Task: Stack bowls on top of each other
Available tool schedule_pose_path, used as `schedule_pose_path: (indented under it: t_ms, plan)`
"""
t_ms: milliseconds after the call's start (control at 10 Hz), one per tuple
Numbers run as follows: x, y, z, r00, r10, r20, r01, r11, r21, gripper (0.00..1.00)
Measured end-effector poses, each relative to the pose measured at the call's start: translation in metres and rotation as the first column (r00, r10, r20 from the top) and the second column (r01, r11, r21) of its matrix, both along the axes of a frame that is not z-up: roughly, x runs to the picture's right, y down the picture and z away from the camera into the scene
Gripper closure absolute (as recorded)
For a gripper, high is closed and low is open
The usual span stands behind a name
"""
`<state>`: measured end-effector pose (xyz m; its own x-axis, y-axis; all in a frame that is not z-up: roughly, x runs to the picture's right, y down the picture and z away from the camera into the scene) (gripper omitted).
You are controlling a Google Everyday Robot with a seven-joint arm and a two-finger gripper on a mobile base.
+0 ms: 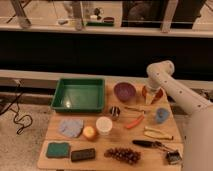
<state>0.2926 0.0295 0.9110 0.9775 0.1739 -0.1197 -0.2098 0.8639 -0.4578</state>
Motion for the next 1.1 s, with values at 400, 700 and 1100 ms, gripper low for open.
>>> schedule_pose_path:
  t_ms: [400, 700, 1100]
  plan:
    - [0.008, 0.001, -0.002, 0.999, 0.031, 0.018, -0.031, 0.9995, -0.009, 0.2]
    - [0.017, 0.004, -0.002, 0.997, 0.066, 0.027, -0.066, 0.9977, -0.017, 0.2]
    - [0.024, 0.016, 0.006, 0.988, 0.146, 0.054, -0.141, 0.9862, -0.086, 0.2]
